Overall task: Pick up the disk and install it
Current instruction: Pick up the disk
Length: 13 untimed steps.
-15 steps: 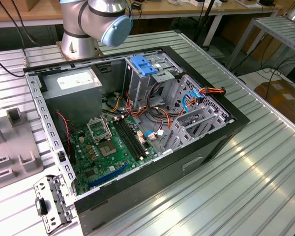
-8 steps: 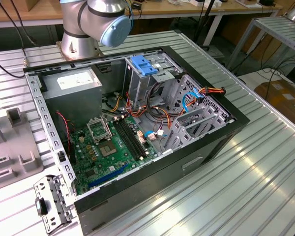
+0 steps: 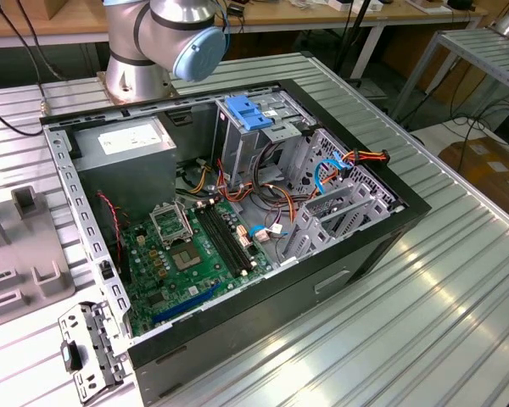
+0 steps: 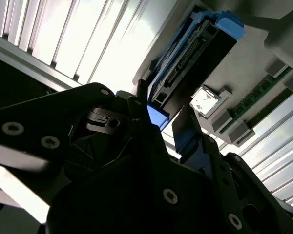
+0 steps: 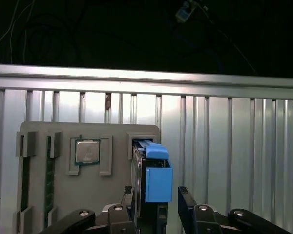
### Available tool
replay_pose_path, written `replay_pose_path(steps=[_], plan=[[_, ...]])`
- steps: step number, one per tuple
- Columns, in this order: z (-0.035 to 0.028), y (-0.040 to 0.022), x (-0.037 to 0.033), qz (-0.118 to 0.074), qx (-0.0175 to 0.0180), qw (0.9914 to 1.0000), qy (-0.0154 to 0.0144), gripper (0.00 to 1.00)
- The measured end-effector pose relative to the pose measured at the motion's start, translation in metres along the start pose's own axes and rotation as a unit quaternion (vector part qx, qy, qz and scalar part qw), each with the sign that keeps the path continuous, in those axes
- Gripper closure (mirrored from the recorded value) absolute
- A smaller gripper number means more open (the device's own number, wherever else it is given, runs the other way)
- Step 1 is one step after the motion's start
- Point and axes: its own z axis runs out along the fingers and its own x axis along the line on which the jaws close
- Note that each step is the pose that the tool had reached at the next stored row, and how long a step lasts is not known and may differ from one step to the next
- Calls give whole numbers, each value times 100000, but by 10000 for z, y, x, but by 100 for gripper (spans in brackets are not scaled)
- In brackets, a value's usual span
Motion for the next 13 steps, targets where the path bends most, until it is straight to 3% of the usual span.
replay_pose_path(steps=[13], plan=[[220, 31, 13, -455, -27, 99999, 33, 52]])
